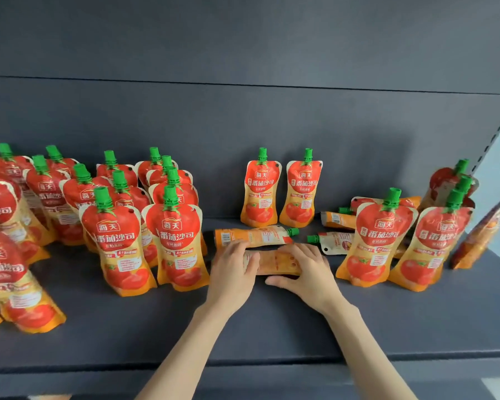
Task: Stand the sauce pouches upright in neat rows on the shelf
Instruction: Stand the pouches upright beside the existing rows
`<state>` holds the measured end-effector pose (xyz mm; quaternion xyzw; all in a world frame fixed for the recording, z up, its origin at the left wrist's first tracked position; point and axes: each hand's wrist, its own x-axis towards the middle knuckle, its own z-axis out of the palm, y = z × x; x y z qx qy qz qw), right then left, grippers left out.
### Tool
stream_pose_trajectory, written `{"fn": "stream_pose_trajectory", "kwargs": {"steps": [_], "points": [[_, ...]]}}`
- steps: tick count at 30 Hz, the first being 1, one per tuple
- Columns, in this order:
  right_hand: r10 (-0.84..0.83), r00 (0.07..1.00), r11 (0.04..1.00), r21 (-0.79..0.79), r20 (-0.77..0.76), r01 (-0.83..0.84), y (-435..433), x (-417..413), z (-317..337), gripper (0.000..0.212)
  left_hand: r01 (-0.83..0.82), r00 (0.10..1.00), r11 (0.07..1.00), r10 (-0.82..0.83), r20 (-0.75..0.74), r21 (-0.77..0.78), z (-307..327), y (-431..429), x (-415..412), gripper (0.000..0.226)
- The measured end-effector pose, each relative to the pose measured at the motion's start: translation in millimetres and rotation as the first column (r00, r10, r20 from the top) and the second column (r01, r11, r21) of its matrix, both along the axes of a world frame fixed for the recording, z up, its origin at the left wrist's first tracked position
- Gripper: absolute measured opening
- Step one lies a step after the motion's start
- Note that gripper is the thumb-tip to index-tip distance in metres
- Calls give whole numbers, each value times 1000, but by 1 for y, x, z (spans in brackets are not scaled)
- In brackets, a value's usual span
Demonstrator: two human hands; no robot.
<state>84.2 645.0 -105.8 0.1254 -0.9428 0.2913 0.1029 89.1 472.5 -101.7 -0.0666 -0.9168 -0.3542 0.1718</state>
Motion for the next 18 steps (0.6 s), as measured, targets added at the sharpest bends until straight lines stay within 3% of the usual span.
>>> {"fn": "stream_pose_trajectory", "kwargs": {"steps": [8, 13, 18], "points": [[-86, 978, 996, -6, -192, 86, 6, 11, -4, 59, 50, 996, 997, -55, -76, -58, -21, -5, 17, 30], [-149, 970, 984, -120, -192, 128, 6, 15, 0, 54, 106, 951, 993, -89, -297, 42, -16, -2, 20, 31], [-242, 958, 941, -278, -154, 193, 5, 16, 3, 43, 153, 909, 954, -33, -416, 257, -4, 10, 28, 45]]}}
